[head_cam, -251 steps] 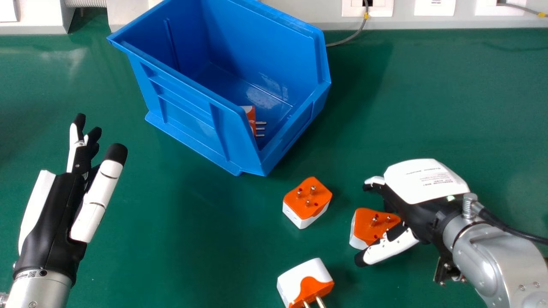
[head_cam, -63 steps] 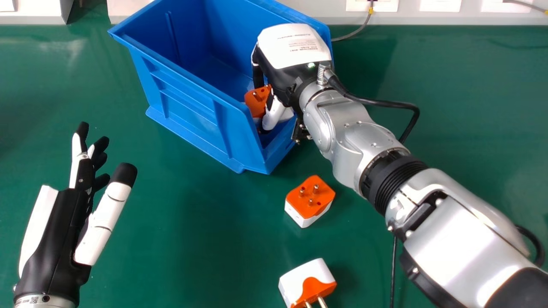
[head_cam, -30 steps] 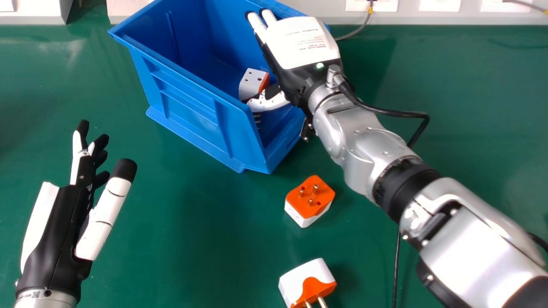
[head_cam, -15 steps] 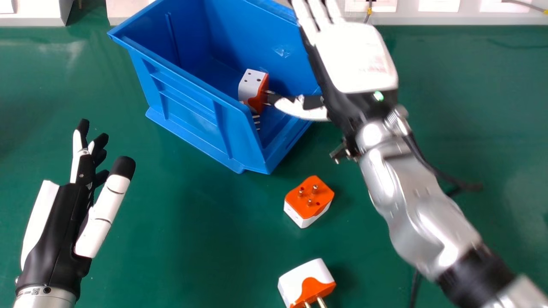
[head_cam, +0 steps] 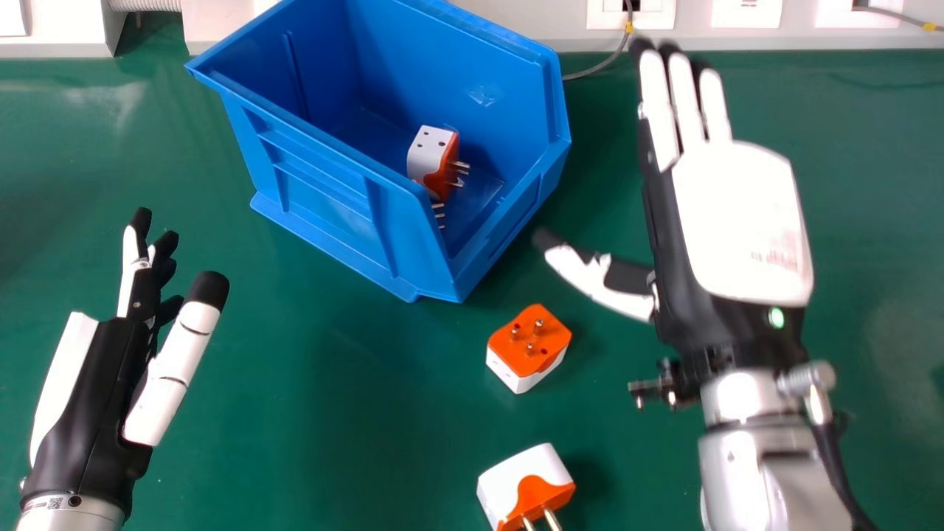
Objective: Pick all objects and put in blue box
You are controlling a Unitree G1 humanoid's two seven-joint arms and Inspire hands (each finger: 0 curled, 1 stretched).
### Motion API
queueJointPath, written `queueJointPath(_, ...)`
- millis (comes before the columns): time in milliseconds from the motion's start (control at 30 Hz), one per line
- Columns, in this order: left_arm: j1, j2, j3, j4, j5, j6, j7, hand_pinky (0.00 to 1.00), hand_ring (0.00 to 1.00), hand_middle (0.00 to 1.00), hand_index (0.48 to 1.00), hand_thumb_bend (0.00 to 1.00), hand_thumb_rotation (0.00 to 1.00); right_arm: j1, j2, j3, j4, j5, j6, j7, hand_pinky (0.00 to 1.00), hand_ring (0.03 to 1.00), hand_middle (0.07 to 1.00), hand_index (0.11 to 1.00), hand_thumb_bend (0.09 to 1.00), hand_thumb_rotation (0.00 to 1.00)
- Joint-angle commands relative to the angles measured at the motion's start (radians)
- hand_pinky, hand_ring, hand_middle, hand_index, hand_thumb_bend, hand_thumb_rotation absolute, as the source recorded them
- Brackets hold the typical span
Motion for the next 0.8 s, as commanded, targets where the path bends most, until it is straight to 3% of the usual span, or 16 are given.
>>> queueJointPath(0,-0.005,0.006,0.002,-0.009,-0.007,-0.004,0.000,0.94,0.99,1.00,0.981,0.64,1.00,0.039,0.014,-0.022,-0.022,-0.003,-0.023,-0.037,0.93,0.987,1.000,0.976,0.417,0.44)
queueJointPath(300,-0.012,0.002,-0.003,-0.005,-0.014,-0.006,-0.001,0.93,0.99,1.00,0.980,0.64,1.00,0.151,0.072,0.008,0.071,-0.006,-0.015,-0.016,0.86,0.954,0.990,0.954,0.455,0.43)
queueJointPath(767,-0.025,0.007,-0.005,0.020,-0.012,-0.023,-0.002,0.93,0.99,1.00,0.977,0.63,1.00,0.033,0.136,0.064,0.258,-0.030,0.070,0.094,0.86,0.942,0.985,0.965,0.512,0.53)
